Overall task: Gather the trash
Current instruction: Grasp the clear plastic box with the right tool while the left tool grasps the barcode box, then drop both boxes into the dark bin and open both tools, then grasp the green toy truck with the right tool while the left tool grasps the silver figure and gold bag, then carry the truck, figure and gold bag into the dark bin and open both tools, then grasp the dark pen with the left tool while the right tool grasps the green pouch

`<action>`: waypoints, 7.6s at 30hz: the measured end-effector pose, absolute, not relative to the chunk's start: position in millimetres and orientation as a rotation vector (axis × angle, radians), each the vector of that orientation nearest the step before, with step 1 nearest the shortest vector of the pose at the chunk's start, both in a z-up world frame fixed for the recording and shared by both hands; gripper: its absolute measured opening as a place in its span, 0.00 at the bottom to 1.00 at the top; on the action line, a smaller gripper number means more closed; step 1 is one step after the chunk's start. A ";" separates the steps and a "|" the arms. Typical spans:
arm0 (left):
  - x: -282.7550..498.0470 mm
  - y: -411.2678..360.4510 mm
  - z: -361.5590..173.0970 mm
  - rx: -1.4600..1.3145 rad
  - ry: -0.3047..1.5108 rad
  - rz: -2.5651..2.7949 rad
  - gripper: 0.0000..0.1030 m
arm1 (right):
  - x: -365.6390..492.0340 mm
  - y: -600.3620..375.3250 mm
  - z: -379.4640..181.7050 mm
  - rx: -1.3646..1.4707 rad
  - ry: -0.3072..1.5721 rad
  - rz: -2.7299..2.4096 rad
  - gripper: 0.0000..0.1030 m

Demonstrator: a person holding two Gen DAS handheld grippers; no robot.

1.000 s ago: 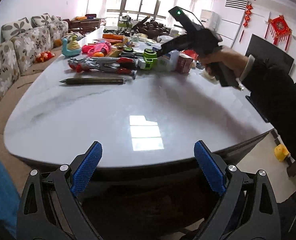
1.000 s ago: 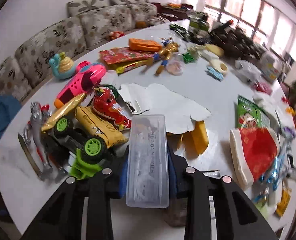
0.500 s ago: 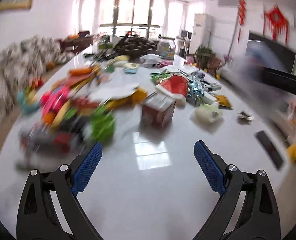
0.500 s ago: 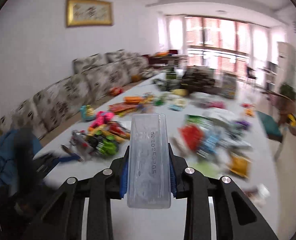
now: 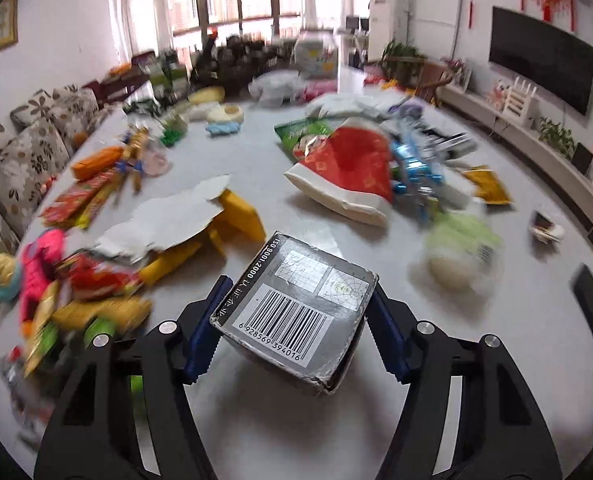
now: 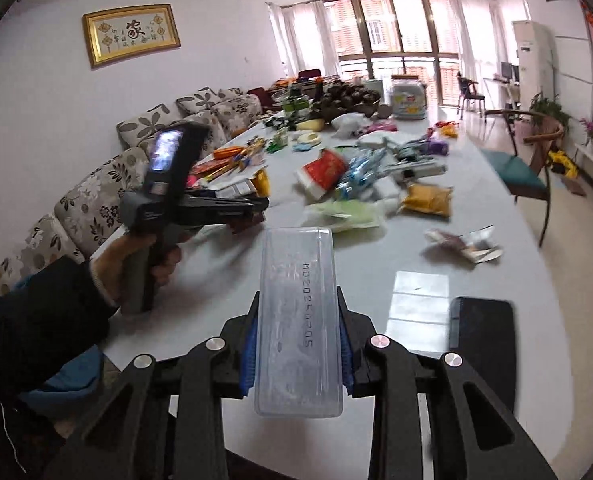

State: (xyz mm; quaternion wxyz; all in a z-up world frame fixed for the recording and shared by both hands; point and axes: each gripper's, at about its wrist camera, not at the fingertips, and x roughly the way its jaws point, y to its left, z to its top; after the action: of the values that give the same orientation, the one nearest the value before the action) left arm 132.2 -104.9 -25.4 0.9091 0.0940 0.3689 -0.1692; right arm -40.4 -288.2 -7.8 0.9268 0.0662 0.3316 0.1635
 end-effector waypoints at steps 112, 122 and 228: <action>-211.6 44.8 -17.7 0.250 0.595 -0.401 0.24 | -150.8 -188.1 -40.6 0.213 0.867 0.737 0.41; -196.0 43.6 -140.1 0.245 0.982 -0.434 0.21 | -172.0 -160.1 -157.5 0.159 1.098 0.599 0.41; 66.5 28.3 -48.2 0.039 0.916 -0.134 0.10 | 59.4 -206.5 -49.3 -0.033 0.924 0.340 0.48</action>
State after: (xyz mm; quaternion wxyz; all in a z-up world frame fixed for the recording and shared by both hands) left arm 66.5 28.3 -48.2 0.8947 0.0188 0.4416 -0.0644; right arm 59.4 -206.5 -49.3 0.8812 -0.0159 0.4433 0.1634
